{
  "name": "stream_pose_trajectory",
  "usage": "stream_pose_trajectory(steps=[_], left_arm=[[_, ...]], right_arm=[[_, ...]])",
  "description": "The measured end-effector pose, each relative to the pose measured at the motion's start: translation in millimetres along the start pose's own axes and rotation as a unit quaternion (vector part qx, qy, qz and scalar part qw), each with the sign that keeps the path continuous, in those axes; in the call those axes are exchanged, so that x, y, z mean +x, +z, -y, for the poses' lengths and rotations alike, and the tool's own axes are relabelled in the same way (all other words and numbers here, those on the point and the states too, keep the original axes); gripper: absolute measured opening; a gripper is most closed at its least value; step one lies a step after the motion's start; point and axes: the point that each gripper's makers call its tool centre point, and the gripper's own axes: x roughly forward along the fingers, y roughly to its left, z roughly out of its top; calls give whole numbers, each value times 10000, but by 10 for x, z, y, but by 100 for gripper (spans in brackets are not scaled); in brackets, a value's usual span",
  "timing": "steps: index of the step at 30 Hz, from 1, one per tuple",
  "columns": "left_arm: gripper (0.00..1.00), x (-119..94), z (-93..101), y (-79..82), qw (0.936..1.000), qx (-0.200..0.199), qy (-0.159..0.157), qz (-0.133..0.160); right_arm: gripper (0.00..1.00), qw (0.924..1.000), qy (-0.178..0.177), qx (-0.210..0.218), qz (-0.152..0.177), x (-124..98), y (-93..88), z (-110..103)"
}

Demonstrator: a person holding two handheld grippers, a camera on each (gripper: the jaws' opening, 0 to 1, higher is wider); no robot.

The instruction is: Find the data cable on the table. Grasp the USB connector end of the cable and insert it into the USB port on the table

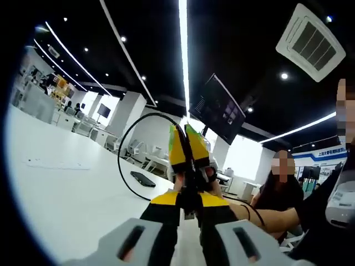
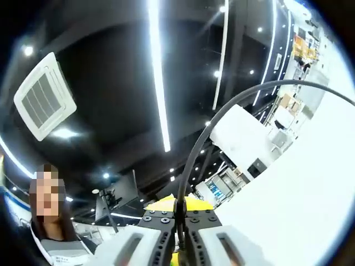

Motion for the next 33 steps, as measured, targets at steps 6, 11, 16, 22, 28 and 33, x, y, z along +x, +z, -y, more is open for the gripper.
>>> stream_pose_trajectory(steps=[6,11,16,22,28,33], left_arm=[[18,-4,-208,-87,9881,1132,946,-423],[18,21,-329,-63,9536,2357,1774,-598],[17,-20,-453,-35,9048,3311,2538,-857],[14,-74,-561,43,8527,4063,3140,-965],[11,-67,-559,76,8140,4607,3374,-1063],[10,-71,-576,94,7978,4821,3430,-1161]], right_arm=[[5,9952,-879,-381,181,0,60,205],[5,9830,-1680,-556,489,43,81,371],[5,9696,-2225,-296,978,42,137,551],[5,9538,-2602,-509,1410,24,188,611],[5,9353,-3010,-372,1823,-40,225,712],[5,9299,-3086,-243,1988,-90,232,749]])
